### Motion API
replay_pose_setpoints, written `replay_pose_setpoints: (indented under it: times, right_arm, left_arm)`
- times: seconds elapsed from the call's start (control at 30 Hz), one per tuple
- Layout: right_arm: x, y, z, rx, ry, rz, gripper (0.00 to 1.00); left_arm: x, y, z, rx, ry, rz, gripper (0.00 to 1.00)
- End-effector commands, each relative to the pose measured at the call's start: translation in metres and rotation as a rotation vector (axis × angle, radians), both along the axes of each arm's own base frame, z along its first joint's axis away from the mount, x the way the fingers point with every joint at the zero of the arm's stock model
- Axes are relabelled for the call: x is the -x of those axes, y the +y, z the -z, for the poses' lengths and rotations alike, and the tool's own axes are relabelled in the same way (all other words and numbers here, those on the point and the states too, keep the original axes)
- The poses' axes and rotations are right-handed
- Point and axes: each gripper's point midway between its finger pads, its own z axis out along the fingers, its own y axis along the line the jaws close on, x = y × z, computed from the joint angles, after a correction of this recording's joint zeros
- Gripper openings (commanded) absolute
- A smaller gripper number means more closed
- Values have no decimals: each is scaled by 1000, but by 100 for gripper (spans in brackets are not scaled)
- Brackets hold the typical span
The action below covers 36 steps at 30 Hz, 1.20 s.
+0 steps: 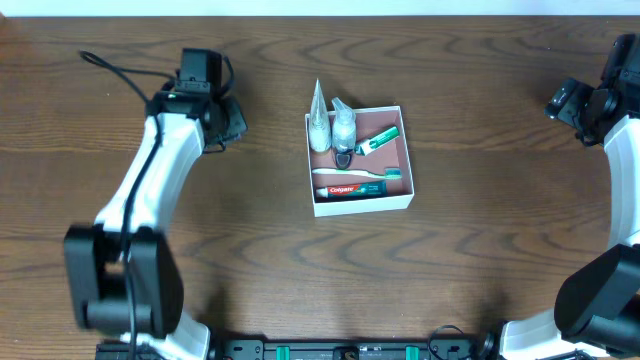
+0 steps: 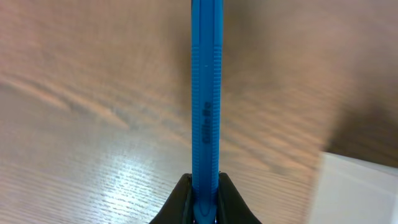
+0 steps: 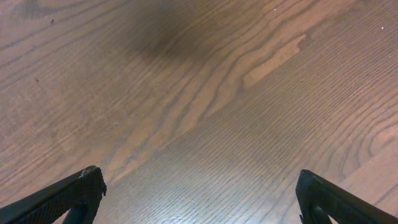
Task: Pack container
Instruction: 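Lift the razor and carry it over the box, lowering it in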
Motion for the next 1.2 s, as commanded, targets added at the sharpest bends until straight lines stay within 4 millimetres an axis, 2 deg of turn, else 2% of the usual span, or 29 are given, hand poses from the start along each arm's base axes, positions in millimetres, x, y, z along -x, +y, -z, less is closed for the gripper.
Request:
replay_pose_setpoints:
  times: [0.0, 0.13, 0.2, 0.23, 0.3, 0.4, 0.57, 0.73, 0.93, 1.17]
  right_arm:
    - [0, -3, -4, 4, -12, 23, 99]
    - [0, -3, -4, 4, -11, 23, 99]
    - [0, -3, -4, 4, -12, 23, 99]
    - [0, -3, -4, 4, -12, 23, 99]
    - [0, -3, -4, 4, -12, 23, 99]
    - [0, -3, -4, 4, -12, 23, 99]
    - [0, -3, -4, 4, -12, 23, 99]
    - [0, -3, -4, 4, -12, 23, 99]
    - [0, -3, -4, 4, -12, 23, 99]
    - [0, -3, -4, 4, -12, 23, 99]
  left_arm:
    - [1, -24, -58, -39, -148, 151, 10]
    - [13, -64, -108, -20, -294, 253, 11]
    - [21, -95, -131, -3, -374, 332, 11]
    - [23, -103, -136, -2, -393, 360, 11]
    - [32, -134, -148, -11, -446, 470, 11]
    - [48, -171, -150, -46, -472, 629, 11]
    - [74, -225, -127, -88, -440, 841, 11]
    - [88, -256, -91, -133, -371, 975, 11]
    - [99, -274, -48, -251, -299, 1183, 11]
    - [94, -269, -5, -358, -211, 1334, 13]
